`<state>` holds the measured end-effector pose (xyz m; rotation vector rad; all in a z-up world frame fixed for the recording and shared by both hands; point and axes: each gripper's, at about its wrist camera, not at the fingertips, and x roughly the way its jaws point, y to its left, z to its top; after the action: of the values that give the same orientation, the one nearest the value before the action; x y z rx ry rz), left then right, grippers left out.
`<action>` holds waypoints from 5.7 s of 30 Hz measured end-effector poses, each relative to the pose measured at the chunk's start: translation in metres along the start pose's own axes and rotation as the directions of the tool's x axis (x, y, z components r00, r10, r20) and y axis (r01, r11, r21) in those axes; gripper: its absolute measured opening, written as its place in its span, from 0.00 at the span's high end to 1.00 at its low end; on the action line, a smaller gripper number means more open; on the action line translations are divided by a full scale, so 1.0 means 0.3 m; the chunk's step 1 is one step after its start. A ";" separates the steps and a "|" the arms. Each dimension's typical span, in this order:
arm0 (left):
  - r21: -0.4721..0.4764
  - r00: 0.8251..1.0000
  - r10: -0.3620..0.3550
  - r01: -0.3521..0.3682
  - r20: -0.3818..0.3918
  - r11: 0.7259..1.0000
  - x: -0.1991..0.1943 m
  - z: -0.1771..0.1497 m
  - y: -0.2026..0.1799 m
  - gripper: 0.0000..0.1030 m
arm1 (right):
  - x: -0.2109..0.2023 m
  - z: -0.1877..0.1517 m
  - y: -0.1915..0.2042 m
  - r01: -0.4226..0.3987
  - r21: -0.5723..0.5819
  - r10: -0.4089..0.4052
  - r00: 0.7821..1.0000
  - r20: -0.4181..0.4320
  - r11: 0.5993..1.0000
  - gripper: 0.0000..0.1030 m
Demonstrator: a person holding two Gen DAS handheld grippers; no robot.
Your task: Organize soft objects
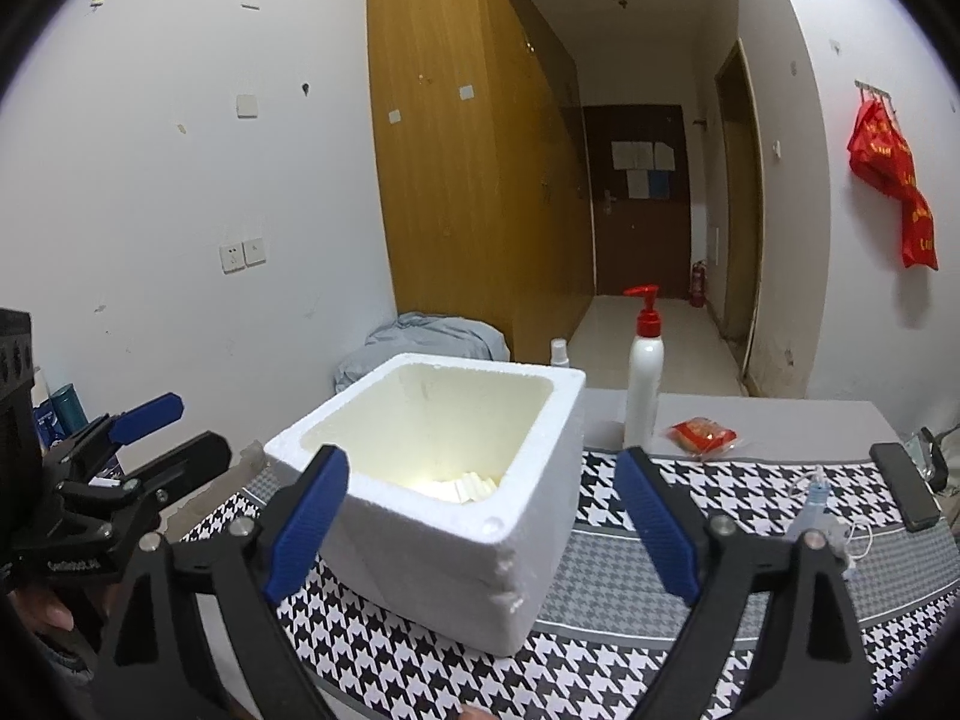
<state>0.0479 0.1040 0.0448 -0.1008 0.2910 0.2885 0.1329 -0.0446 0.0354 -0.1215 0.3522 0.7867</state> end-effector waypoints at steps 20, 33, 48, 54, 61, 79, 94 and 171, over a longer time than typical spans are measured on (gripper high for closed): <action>0.088 0.986 -0.165 0.163 0.009 0.983 -0.012 0.008 -0.214 0.01 | -0.201 -0.065 -0.107 0.127 0.017 -0.128 0.989 0.072 0.992 0.05; 0.108 0.939 -0.343 0.342 -0.017 0.933 0.020 0.013 -0.374 0.01 | -0.381 -0.126 -0.261 0.313 0.119 -0.325 0.941 0.093 0.942 0.05; 0.164 0.897 -0.436 0.442 -0.073 0.882 0.057 0.004 -0.537 0.01 | -0.494 -0.182 -0.338 0.406 0.208 -0.432 0.897 0.095 0.890 0.05; 0.161 0.879 -0.465 0.477 -0.104 0.864 0.105 0.003 -0.610 0.01 | -0.529 -0.174 -0.410 0.426 0.240 -0.457 0.885 0.088 0.872 0.05; 0.167 0.885 -0.456 0.465 -0.092 0.869 0.160 -0.016 -0.677 0.01 | -0.524 -0.203 -0.504 0.472 0.227 -0.496 0.866 0.062 0.852 0.05; 0.191 0.890 -0.408 0.445 -0.205 0.875 0.320 -0.089 -0.766 0.01 | -0.414 -0.271 -0.670 0.489 0.224 -0.487 0.871 -0.067 0.843 0.05; 0.208 0.889 -0.371 0.430 -0.270 0.879 0.455 -0.108 -0.847 0.01 | -0.360 -0.311 -0.751 0.459 0.264 -0.442 0.888 -0.125 0.848 0.05; 0.032 0.747 -0.453 0.534 -0.487 0.845 0.775 -0.261 -0.814 0.94 | -0.021 -0.304 -0.896 0.333 0.267 -0.250 0.920 -0.302 0.904 0.05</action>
<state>0.3122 -0.0782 -0.0850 -0.0736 0.7513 -0.3089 0.2958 -0.2592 -0.0539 0.0229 0.6892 0.4043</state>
